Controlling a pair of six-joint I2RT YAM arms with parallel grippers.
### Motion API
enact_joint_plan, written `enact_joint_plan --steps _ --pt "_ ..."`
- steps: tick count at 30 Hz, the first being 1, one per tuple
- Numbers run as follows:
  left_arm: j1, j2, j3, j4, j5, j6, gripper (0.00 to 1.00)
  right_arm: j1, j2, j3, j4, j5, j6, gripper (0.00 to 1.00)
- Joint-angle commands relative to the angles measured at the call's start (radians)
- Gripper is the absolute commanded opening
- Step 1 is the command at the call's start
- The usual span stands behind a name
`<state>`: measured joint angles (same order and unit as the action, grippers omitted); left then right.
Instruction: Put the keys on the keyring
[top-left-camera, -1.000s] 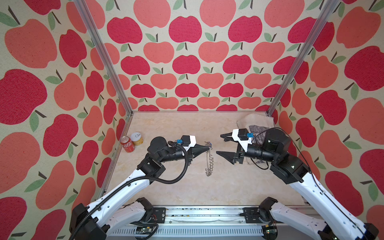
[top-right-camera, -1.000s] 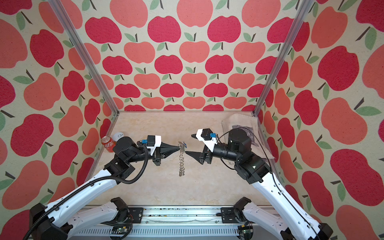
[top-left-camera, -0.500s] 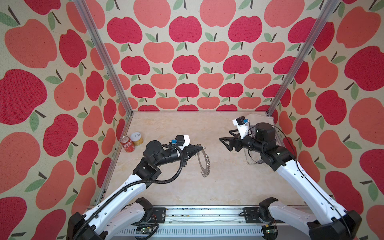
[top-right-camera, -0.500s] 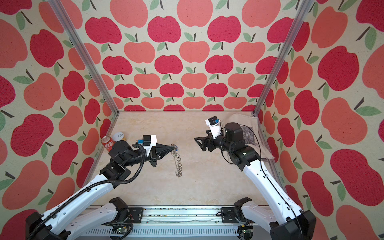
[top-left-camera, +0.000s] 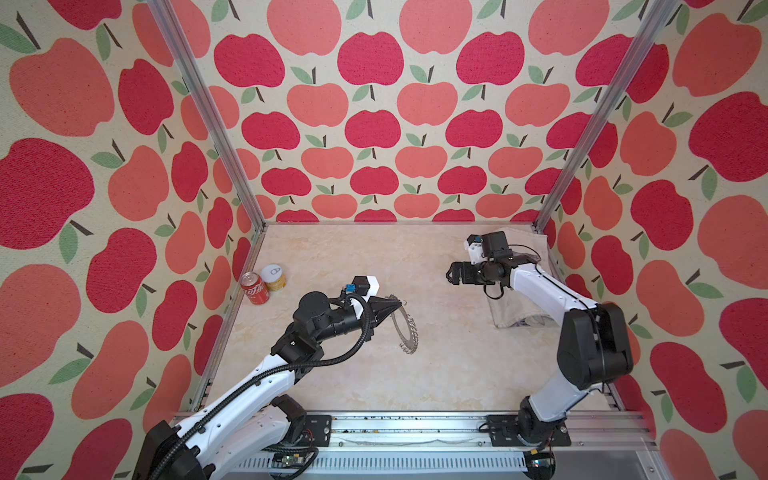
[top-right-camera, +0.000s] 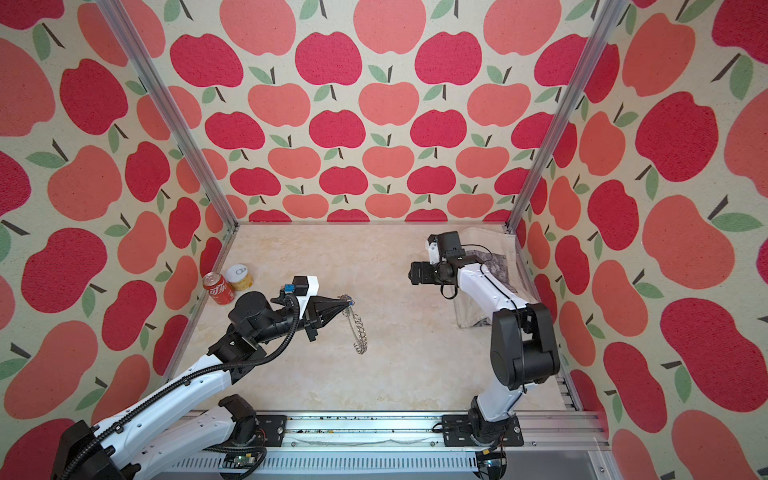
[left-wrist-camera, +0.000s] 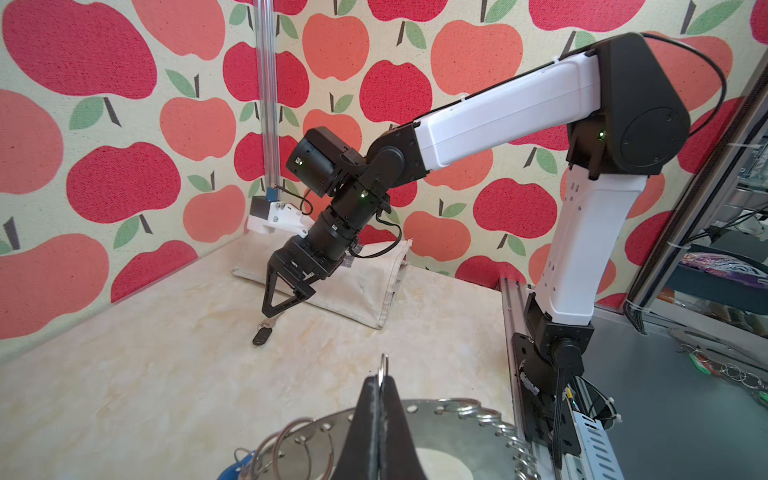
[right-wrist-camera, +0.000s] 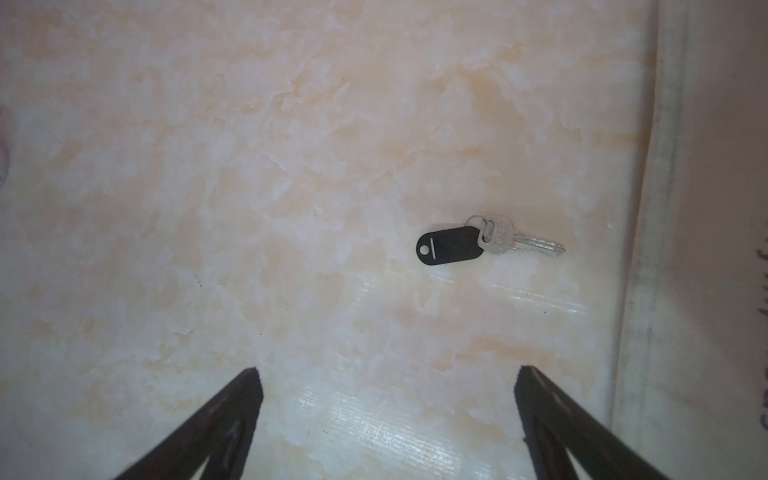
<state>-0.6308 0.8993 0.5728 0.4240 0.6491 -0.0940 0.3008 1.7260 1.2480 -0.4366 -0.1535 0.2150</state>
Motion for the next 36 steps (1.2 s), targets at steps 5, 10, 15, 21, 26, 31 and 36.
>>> enact_joint_plan --steps 5,10,15,21,26,31,36 --pt "0.006 -0.019 -0.073 0.131 -0.119 -0.042 0.0 -0.015 0.218 0.204 -0.072 0.042 -0.037 0.99" --pt "0.008 0.05 -0.103 0.249 -0.159 -0.041 0.0 -0.017 0.378 0.369 -0.172 0.073 -0.088 0.97" --pt "0.008 0.139 -0.117 0.381 -0.185 -0.035 0.0 -0.017 0.439 0.42 -0.189 0.1 -0.11 0.96" --pt "0.007 0.237 -0.116 0.452 -0.177 -0.076 0.0 -0.013 0.504 0.478 -0.246 0.082 -0.132 0.96" --pt "0.008 0.227 -0.086 0.334 -0.179 -0.075 0.0 0.013 0.45 0.377 -0.229 0.032 -0.114 0.96" --pt "0.016 0.145 -0.056 0.135 -0.214 -0.075 0.0 0.074 0.358 0.227 -0.192 0.003 -0.087 0.96" --pt "0.03 0.067 0.008 -0.096 -0.266 -0.097 0.0 0.162 0.286 0.12 -0.182 -0.022 -0.063 0.95"
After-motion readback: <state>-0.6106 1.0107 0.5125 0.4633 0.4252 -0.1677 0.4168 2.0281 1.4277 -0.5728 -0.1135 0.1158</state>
